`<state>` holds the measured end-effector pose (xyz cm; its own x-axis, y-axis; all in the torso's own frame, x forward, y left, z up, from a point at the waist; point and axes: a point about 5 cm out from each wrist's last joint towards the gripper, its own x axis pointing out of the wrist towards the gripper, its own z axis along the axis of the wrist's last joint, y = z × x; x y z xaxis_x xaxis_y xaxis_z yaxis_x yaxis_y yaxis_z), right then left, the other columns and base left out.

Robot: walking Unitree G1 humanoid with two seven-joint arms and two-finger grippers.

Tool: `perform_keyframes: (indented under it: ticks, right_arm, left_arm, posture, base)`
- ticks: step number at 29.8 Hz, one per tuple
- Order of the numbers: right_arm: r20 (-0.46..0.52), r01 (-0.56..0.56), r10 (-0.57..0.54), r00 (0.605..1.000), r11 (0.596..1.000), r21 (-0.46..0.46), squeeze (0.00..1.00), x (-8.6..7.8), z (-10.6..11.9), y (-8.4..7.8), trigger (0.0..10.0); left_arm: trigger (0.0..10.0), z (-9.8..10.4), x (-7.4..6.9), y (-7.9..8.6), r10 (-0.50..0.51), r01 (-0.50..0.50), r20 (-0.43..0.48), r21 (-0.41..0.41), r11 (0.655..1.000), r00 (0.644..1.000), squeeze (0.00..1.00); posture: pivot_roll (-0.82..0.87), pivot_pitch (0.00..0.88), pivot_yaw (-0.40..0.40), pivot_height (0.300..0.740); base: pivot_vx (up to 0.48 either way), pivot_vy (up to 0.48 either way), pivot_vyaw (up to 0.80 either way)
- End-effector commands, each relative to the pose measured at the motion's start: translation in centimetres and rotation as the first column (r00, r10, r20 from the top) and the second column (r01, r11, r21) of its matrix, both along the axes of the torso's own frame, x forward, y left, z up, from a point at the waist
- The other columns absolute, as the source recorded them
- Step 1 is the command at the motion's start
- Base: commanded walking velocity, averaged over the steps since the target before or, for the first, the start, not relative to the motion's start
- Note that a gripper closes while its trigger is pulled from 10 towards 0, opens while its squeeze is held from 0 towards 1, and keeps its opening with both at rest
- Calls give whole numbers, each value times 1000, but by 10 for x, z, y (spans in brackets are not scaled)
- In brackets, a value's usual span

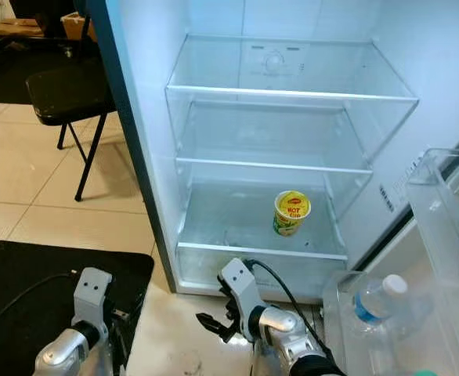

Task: Restocking fridge

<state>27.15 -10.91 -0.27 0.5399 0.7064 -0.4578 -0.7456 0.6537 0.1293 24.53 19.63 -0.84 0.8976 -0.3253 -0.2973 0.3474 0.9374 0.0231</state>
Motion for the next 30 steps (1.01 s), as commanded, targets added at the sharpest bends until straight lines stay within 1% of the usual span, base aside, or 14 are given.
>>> perform_keyframes:
  ticks: [1, 10, 17, 20, 22, 24, 25, 28, 30]
  right_arm:
    - [-6, 12, -12, 1000, 1000, -3, 0, -1, -2, -3, 10000]
    - [-7, 11, -11, 1000, 1000, -12, 0, -1, -3, -4, 10000]
    - [-15, 30, -30, 999, 1000, -9, 0, -3, -5, -7, 10000]
    - [-27, 88, -90, 996, 994, -68, 0, -5, -12, -16, 10000]
    - [-50, 119, -123, 991, 990, -78, 0, -9, -17, -23, 10000]
    - [-50, 119, -123, 991, 990, -78, 0, -9, -17, -23, 10000]
    - [-66, 134, -139, 988, 988, -76, 0, -11, -19, -26, 10000]
    - [-101, 192, -203, 974, 975, -111, 0, -21, -29, -39, 10000]
    - [-109, 203, -216, 970, 971, -123, 0, -23, -31, -41, 10000]
  left_arm:
    - [10000, -2, -1, -2, 0, 0, -2, 3, 1000, 1000, 0]
    - [10000, -1, 2, -4, -2, 2, 7, 1, 1000, 1000, 0]
    - [10000, -3, 0, -5, -2, 2, -8, 4, 1000, 1000, 0]
    - [10000, -6, -1, -5, -9, 10, -27, 27, 1000, 1000, 0]
    - [10000, -9, -3, -5, -3, 5, -46, 39, 999, 999, 0]
    - [10000, -9, -3, -5, -3, 5, -46, 39, 999, 999, 0]
    - [10000, -10, -4, -4, -1, 4, -53, 46, 999, 999, 0]
    - [10000, -18, -12, -3, -2, 8, -100, 59, 998, 995, 0]
    - [10000, -20, -14, -3, -3, 10, -111, 60, 998, 994, 0]
  posture:
    - [-17, 83, -38, 565]
    - [-17, 80, -40, 595]
    - [-17, 79, -38, 620]
    - [-16, 81, -36, 625]
    - [-16, 80, -34, 625]
    - [-16, 80, -34, 625]
    - [-16, 79, -34, 625]
    - [-17, 74, -31, 625]
    - [-17, 74, -31, 625]
  base:
    - [0, 0, 0]
    - [0, 0, 0]
    - [0, 0, 0]
    - [0, 0, 0]
    - [0, 0, 0]
    - [0, 0, 0]
    - [0, 0, 0]
    - [0, 0, 0]
    - [0, 0, 0]
